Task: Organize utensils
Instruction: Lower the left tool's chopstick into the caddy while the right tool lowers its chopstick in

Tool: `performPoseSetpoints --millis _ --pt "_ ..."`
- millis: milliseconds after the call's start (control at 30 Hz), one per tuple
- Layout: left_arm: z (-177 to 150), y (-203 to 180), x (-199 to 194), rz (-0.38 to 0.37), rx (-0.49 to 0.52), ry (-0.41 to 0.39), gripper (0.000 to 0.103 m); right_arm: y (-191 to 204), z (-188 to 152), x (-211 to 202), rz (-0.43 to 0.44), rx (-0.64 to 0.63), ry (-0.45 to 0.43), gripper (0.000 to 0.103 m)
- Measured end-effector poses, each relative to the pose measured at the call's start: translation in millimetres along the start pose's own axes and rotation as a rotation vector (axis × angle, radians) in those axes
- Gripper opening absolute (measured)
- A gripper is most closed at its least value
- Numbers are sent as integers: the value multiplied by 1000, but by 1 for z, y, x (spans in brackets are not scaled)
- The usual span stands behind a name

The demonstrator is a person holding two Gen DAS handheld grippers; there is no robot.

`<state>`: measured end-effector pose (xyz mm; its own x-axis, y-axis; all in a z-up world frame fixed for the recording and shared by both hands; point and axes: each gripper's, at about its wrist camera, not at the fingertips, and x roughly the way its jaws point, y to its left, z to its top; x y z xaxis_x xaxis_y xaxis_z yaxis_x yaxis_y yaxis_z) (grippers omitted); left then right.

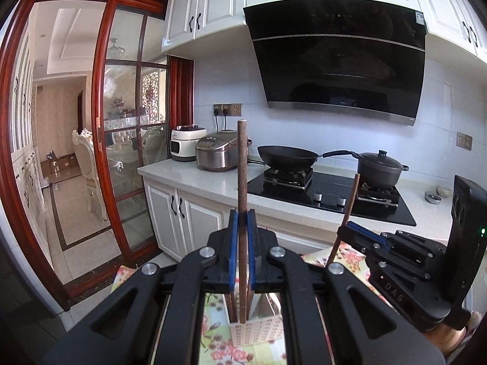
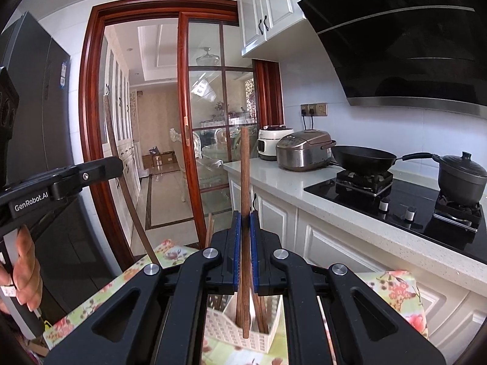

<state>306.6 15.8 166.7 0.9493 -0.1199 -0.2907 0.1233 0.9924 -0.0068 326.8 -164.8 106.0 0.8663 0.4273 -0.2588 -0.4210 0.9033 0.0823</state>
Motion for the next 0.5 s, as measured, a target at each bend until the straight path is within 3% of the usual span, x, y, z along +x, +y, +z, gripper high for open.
performPoseSetpoints --millis 200,500 --pt "0 1 29 -8 -14 19 6 -6 2 23 6 17 16 6" --pt "-37 7 79 -57 -46 133 6 0 -23 59 19 -20 130 6"
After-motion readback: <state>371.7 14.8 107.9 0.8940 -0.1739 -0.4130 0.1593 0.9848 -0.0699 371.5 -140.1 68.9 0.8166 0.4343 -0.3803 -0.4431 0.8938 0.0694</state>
